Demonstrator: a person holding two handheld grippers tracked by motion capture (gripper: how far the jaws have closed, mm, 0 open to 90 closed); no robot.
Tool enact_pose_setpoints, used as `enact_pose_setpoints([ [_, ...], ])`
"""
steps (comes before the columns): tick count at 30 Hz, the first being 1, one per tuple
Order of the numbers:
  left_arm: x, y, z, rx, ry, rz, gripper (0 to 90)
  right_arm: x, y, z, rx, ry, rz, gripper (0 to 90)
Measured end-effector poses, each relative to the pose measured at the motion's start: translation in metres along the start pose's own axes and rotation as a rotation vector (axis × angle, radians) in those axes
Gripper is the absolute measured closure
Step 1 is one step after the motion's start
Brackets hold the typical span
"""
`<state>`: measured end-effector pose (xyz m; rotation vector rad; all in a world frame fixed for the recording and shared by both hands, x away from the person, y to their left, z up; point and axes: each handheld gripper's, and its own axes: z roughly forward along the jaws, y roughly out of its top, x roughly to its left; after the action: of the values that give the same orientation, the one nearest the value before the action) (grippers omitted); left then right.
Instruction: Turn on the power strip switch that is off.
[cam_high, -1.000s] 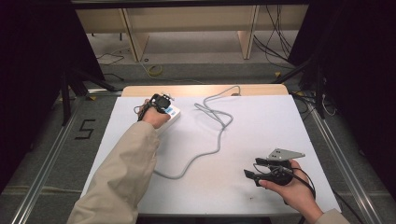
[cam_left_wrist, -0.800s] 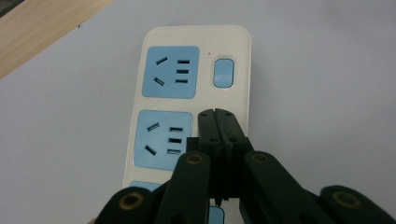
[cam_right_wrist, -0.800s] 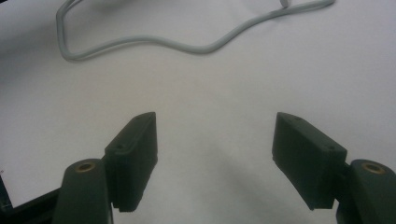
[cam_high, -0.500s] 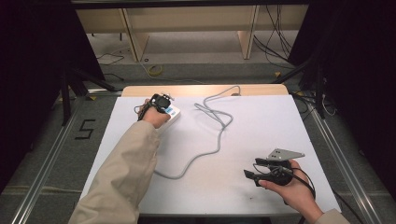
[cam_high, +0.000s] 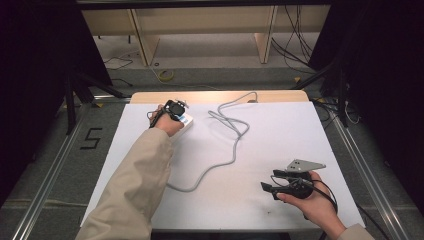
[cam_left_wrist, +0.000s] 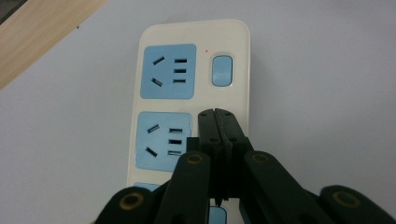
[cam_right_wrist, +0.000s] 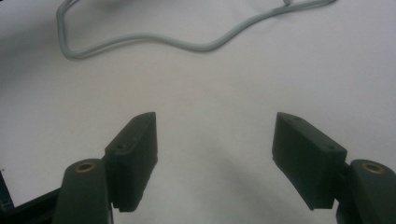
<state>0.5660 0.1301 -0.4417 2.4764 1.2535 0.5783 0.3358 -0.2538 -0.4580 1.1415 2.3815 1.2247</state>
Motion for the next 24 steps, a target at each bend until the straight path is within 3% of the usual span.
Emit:
enact_pose_setpoints([
  [10, 0.0026, -0.0001, 0.0005, 0.0, -0.017, -0.026, 90.0, 0.0002, 0.0, 0.0006, 0.002, 0.003, -0.003, 31.6],
  [24, 0.001, 0.0015, 0.0015, 0.016, -0.011, -0.005, 90.0, 0.0004, 0.0, 0.001, 0.004, 0.005, -0.006, 31.6],
])
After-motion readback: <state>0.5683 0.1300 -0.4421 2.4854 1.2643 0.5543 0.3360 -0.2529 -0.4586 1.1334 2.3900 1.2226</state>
